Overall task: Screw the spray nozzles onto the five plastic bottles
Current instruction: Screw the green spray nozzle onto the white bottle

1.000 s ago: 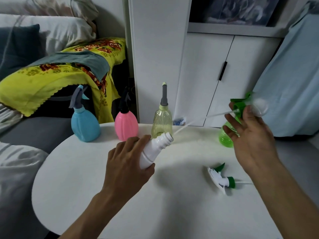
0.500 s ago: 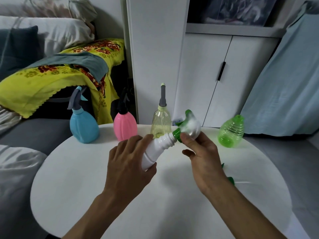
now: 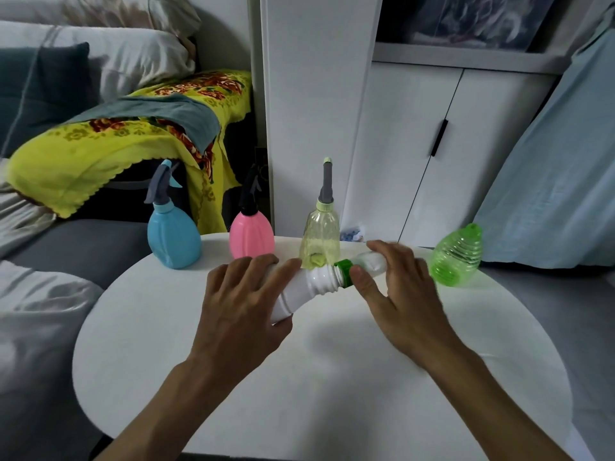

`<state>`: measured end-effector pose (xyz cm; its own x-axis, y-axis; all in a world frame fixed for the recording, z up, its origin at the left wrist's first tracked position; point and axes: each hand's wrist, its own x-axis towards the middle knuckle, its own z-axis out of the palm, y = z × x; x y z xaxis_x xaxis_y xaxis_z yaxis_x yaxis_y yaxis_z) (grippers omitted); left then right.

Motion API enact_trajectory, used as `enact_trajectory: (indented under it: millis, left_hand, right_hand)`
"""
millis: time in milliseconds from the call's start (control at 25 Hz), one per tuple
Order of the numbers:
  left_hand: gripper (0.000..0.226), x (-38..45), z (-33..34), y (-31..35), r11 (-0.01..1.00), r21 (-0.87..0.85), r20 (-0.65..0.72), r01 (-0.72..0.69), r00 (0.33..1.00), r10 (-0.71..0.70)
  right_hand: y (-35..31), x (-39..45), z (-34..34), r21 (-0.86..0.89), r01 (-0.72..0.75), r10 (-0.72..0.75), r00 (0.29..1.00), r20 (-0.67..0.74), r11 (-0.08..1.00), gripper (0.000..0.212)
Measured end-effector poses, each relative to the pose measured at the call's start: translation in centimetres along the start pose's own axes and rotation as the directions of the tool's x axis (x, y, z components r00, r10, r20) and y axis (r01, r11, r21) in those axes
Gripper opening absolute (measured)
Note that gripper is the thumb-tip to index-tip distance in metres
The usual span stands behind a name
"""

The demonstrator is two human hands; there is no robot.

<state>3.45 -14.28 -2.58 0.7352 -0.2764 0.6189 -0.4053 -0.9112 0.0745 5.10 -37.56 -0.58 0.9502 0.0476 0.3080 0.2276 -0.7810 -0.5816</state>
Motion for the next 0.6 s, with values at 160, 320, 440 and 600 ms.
enact_trajectory:
  millis: [160, 320, 440, 600]
  left_hand:
    - [0.079, 0.0, -0.8, -0.3, 0.999, -0.023, 0.022, -0.038, 0.999, 0.038]
    - [0.076, 0.5, -1.6, -0.9, 0.995, -0.054, 0.021, -0.087, 0.996, 0.089]
    - [0.078, 0.4, -1.8, -1.3, 0.991, -0.059, 0.051, -0.123, 0.991, 0.126]
    - [0.078, 0.3, -1.6, -1.1, 0.987, -0.104, 0.07, -0.126, 0.989, 0.133]
  right_hand:
    - [-0.3, 0.0, -1.5, 0.061, 0.269, -0.266, 0.962, -0.057, 0.961, 0.046]
    - [-1.1, -0.5, -1.9, 0.15, 0.316, -0.315, 0.949, -0.03, 0.937, 0.032]
    - [-1.5, -0.5, -1.7, 0.353, 0.322, -0.355, 0.934, 0.031, 0.879, 0.027]
    - [-1.2, 0.1, -2.8, 0.47, 0.285, -0.387, 0.912, 0.137, 0.836, 0.029]
